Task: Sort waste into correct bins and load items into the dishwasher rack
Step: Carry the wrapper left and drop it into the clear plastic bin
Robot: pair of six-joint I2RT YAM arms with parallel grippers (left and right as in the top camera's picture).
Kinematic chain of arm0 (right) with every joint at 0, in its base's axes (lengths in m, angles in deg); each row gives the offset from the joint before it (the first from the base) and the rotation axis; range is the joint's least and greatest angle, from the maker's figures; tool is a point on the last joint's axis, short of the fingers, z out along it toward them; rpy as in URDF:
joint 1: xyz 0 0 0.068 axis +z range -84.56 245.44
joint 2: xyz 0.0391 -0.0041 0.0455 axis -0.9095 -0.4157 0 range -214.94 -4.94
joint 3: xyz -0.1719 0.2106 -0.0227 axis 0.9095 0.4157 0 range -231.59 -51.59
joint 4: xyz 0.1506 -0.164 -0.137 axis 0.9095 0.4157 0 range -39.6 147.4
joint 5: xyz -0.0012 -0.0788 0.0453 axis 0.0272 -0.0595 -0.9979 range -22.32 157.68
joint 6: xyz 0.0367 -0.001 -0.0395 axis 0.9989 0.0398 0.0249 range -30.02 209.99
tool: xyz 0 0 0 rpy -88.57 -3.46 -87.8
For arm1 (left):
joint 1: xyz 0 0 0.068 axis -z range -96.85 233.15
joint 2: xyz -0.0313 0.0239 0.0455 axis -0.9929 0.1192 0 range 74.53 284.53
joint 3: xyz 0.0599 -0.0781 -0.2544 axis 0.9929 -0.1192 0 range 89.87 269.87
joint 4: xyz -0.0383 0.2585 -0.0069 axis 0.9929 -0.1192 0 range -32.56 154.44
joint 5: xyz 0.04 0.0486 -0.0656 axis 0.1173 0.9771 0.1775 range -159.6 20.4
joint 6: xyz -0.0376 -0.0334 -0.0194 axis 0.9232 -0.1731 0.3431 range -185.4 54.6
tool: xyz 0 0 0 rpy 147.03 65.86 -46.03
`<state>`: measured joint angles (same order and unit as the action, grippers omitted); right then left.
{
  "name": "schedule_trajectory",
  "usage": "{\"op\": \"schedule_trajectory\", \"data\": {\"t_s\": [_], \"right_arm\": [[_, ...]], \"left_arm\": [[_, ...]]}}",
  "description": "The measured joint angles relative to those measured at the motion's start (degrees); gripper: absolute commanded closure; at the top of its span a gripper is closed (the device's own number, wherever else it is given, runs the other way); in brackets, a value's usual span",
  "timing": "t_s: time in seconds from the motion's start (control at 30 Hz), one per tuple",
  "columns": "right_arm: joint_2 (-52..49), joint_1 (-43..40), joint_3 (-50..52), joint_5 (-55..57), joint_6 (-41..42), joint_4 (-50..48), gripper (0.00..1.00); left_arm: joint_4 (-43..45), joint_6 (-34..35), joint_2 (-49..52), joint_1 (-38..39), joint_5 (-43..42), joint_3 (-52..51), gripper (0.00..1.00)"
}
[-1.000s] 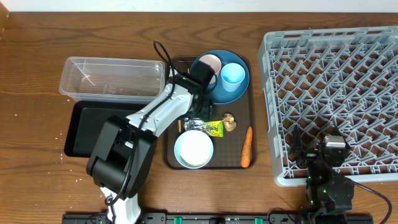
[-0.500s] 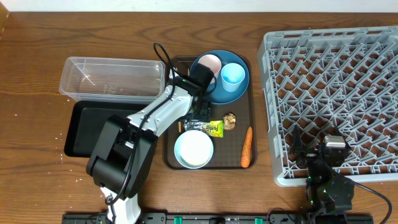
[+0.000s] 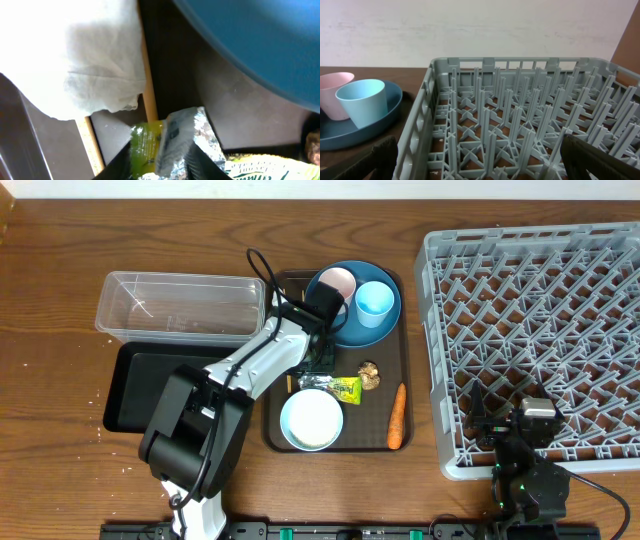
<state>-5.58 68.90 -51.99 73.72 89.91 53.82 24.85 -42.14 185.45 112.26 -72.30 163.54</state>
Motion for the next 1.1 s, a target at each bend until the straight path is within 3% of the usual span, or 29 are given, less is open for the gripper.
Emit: {"op": "schedule_trajectory", "data": {"t_s": [0.3, 0.73, 1.1], "right_arm": [[0.0, 0.0, 0.0, 0.0, 0.02, 0.0, 0.01], [0.0, 0.0, 0.0, 0.02, 0.02, 0.0, 0.01], [0.0, 0.0, 0.0, 0.02, 0.02, 0.0, 0.01]], "left_arm": [[0.0, 0.17, 0.0, 0.0, 0.11, -0.02, 0.94], [-0.44, 0.07, -0.76, -0.37, 0.11, -0.02, 0.94], [-0.46, 0.04, -17.7, -4.98, 0.13, -0.02, 0.94]]}}
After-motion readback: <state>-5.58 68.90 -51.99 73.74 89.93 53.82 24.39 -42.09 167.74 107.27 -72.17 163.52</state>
